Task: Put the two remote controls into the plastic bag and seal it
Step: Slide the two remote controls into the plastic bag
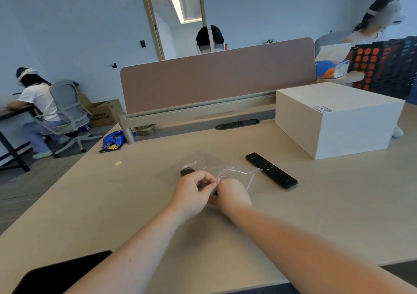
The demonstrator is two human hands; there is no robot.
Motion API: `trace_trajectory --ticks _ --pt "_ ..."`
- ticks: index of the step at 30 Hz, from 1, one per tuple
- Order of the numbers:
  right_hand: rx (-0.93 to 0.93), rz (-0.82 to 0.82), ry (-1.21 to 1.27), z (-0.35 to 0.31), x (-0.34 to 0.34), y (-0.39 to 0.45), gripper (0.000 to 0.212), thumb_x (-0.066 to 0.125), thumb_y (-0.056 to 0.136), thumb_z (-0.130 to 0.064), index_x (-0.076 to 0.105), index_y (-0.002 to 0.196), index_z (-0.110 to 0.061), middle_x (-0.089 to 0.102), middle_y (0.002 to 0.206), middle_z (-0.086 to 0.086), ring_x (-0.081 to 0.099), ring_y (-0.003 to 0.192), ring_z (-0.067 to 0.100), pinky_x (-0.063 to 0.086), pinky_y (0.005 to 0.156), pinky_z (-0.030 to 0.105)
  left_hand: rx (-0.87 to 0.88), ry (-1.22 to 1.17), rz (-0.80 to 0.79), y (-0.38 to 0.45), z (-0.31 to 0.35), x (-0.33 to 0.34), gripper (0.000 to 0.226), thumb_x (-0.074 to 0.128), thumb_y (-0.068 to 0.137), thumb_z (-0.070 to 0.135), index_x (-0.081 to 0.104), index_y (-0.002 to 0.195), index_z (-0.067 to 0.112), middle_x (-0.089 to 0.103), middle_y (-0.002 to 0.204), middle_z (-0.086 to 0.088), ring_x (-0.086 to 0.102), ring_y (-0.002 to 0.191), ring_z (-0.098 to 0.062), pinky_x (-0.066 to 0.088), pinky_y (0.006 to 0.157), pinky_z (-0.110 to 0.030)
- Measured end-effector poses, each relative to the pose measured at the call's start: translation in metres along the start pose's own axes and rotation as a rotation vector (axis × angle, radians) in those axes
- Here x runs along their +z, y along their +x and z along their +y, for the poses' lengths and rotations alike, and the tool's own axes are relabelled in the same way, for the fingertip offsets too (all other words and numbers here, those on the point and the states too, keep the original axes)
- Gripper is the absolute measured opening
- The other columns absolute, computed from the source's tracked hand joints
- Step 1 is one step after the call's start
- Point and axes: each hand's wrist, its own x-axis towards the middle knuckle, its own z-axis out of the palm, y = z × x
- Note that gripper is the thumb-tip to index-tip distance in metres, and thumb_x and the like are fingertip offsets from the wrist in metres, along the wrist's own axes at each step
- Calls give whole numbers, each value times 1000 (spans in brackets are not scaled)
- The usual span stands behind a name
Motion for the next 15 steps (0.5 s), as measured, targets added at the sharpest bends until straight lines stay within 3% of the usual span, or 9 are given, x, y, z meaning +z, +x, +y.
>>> trace_trajectory --ticks 2,3,6,8,11,13,15 --pt "0 -23 5 -1 1 1 34 53 88 -27 44 56 -18 44 59 0 53 73 25 38 65 27 -1 -6 4 0 -2 -2 29 66 80 2 62 65 26 65 70 3 62 76 -18 52 81 -38" --pt "-11 -25 17 -1 1 2 29 54 88 -28 52 61 -17 48 61 1 57 76 28 38 65 27 -3 -1 5 0 -3 -3 29 66 80 2 62 64 26 65 70 3 62 75 -17 52 80 -35" --pt "-91 46 -4 8 -3 -2 19 55 89 -26 65 95 -12 67 87 10 64 92 31 45 67 30 -6 56 10 0 -3 -6 30 65 81 2 61 63 26 65 68 5 59 70 -13 46 67 -12" --pt "-162 200 -10 23 -9 -10 21 52 92 -26 65 92 -10 69 92 11 63 91 32 49 69 33 -20 80 25 1 -3 -8 29 66 81 5 61 62 26 64 66 5 57 67 -12 44 62 -10" --pt "-315 554 15 52 -23 -25 26 52 88 -23 68 74 -8 69 70 6 62 71 30 55 56 34 -63 102 59 0 -5 -8 26 69 81 12 60 60 25 60 64 4 53 63 -12 42 62 -20" --pt "-258 738 -34 72 -31 -30 14 60 83 -16 69 76 -8 65 70 7 57 70 32 54 56 36 -73 128 83 -1 -5 -6 25 69 80 16 60 59 25 58 62 6 50 60 -10 40 60 -19" --pt "2 635 -114 87 -40 -31 18 60 87 -21 66 100 -11 64 95 9 54 94 34 52 76 40 -67 154 96 -3 -3 -4 24 69 80 15 60 60 24 57 61 6 49 59 -9 39 56 -13"
